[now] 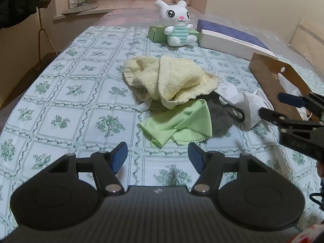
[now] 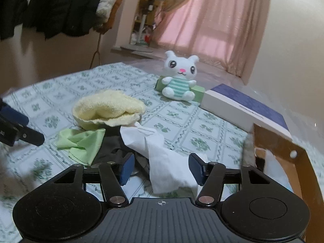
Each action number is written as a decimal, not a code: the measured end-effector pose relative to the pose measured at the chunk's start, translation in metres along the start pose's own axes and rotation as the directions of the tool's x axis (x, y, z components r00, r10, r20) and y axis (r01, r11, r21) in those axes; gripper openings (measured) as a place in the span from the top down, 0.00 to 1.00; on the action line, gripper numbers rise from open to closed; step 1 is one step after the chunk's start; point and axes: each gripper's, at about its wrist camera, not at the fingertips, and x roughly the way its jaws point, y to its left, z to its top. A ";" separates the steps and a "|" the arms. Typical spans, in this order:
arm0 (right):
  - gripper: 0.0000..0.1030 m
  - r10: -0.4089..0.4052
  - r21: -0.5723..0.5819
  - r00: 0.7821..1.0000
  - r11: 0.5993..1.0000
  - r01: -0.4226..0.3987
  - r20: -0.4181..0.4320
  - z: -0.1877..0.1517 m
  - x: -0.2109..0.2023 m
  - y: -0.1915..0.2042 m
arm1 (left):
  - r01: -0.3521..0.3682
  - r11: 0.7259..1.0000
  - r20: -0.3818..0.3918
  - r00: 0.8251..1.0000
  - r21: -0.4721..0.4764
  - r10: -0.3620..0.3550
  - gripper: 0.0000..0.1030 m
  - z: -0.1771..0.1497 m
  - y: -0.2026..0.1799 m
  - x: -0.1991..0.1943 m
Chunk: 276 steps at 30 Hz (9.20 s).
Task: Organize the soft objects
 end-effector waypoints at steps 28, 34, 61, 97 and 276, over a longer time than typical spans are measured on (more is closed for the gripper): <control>0.99 -0.093 0.508 0.985 0.862 0.006 0.148 0.013 -0.052 -0.087 | 0.035 0.994 -0.007 0.999 0.099 -0.035 0.95 0.005 -0.014 0.070; 0.99 -0.059 0.565 0.981 0.823 -0.057 0.185 0.010 -0.092 -0.088 | 0.050 0.991 0.025 0.998 0.125 -0.053 0.97 -0.009 -0.015 0.038; 0.99 -0.122 0.528 0.993 0.842 0.109 -0.010 -0.049 -0.112 -0.067 | 0.153 0.962 -0.004 0.988 0.225 -0.156 0.97 -0.053 -0.071 -0.032; 0.20 0.013 0.623 0.995 0.780 0.054 -0.103 -0.089 -0.100 -0.048 | 0.115 0.924 -0.020 0.993 0.364 -0.116 0.37 -0.056 -0.114 0.014; 0.28 -0.117 0.712 0.991 0.690 0.129 -0.066 -0.040 -0.201 -0.117 | 0.186 0.971 0.176 0.962 0.148 -0.211 0.39 0.004 -0.138 -0.108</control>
